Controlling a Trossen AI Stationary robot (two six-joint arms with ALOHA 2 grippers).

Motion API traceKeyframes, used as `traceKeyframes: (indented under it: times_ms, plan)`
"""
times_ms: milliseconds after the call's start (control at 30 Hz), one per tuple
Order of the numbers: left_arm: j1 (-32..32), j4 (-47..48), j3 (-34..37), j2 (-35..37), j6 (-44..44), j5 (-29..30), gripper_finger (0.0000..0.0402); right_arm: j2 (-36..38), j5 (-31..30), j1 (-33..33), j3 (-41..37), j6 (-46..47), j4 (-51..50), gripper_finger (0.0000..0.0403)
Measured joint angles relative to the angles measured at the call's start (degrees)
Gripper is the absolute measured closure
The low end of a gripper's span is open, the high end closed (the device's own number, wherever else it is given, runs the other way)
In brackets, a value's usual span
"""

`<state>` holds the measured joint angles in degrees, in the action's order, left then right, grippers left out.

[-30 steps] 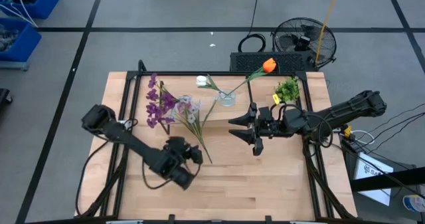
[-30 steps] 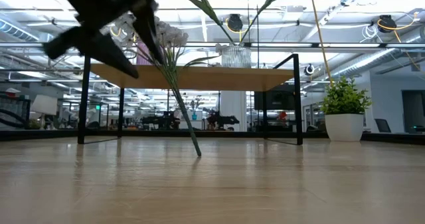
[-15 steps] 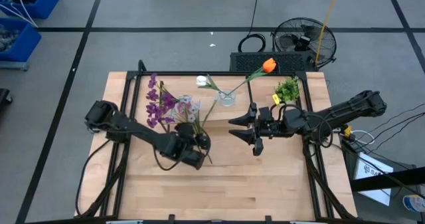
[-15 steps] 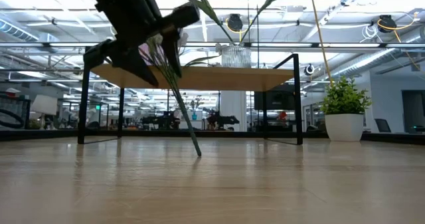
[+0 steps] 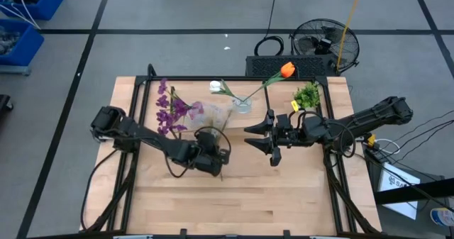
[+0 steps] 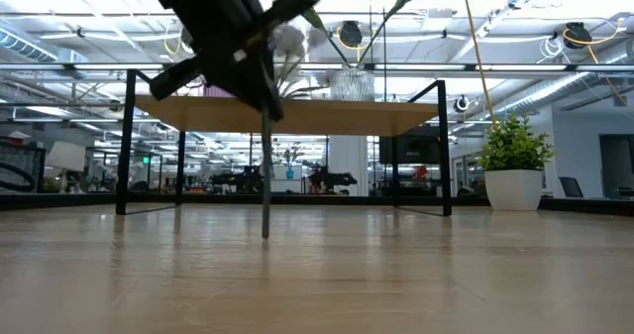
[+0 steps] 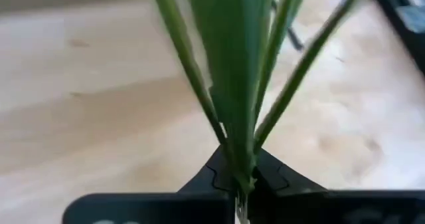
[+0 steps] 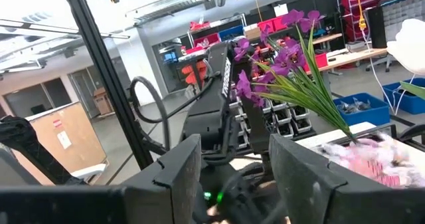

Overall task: Pick and place flowers into a vace then onto a shelf
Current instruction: Put the white flowers into the violet vase on the shelf

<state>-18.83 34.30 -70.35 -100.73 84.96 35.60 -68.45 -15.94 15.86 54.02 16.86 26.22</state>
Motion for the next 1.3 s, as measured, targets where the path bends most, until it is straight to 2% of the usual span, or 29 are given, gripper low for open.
traceKeyframes:
  times_ms: [267, 500, 833, 1200, 1300]
  plan:
    - [-5.2, -11.6, -0.2, 3.1, -9.2, 0.6, 0.0394, 0.0, 0.0, 0.0, 0.0, 0.0, -1.6, 0.0232]
    - [-10.6, -11.0, -5.9, 9.8, -22.7, 9.7, 0.0396, 0.0, -0.2, 0.0, 0.0, 0.3, -2.2, 0.0232]
    - [-11.3, -10.6, -20.0, 17.9, -56.2, 20.1, 0.0397, 0.0, -0.2, 1.2, 0.0, 0.4, -1.6, 0.0232]
    - [-5.7, -10.2, -33.4, 26.5, -92.7, 20.5, 0.0397, 0.0, -0.2, 2.6, 0.0, 0.4, -2.5, 0.0232]
    - [-3.0, -10.2, -35.2, 29.7, -98.6, 23.1, 0.0398, 0.0, -0.2, 2.6, 0.0, 0.4, -2.5, 0.0232]
